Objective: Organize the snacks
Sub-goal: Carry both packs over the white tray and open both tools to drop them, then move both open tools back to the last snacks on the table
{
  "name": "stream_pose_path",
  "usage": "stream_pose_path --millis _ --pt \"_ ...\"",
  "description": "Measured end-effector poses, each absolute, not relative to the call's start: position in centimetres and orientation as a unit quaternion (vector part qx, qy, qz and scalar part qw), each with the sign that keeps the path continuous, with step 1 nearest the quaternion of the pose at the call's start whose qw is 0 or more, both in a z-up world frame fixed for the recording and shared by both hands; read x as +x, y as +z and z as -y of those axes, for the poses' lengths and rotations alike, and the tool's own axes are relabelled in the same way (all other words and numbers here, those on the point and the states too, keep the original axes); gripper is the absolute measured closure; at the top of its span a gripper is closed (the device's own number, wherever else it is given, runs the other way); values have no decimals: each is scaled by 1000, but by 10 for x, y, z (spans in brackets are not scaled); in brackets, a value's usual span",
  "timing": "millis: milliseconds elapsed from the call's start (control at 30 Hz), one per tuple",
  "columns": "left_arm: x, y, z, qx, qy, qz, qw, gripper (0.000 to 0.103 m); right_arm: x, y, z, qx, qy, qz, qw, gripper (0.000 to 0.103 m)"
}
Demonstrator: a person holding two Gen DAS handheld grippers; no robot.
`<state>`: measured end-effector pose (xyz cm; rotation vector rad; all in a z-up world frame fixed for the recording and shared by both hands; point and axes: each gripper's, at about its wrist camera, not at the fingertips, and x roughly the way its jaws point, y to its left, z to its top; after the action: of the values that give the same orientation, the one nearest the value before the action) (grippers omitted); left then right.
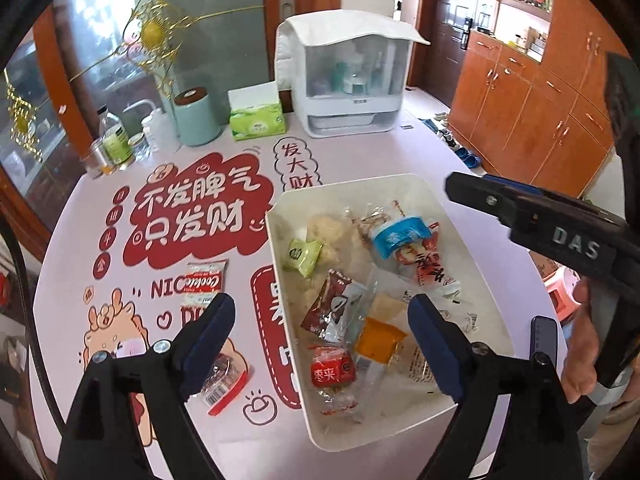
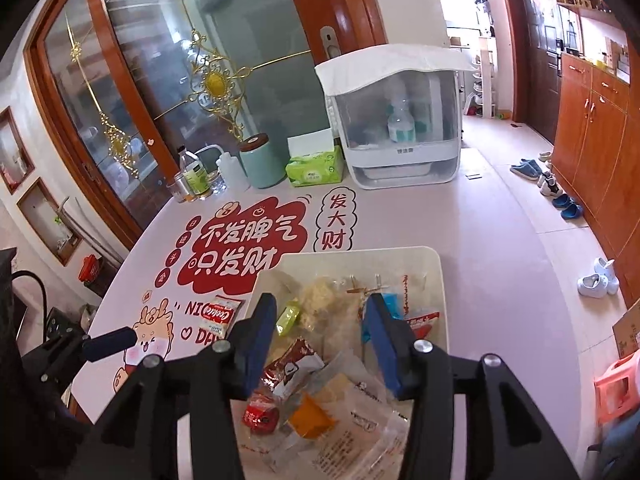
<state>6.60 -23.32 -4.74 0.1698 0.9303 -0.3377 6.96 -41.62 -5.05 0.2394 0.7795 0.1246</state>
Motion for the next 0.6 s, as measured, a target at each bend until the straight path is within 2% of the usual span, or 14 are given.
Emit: stream_pose_path --millis 600 --pt "48 -56 201 87 -155 -463 868 15 32 -63 384 103 70 -404 906 56"
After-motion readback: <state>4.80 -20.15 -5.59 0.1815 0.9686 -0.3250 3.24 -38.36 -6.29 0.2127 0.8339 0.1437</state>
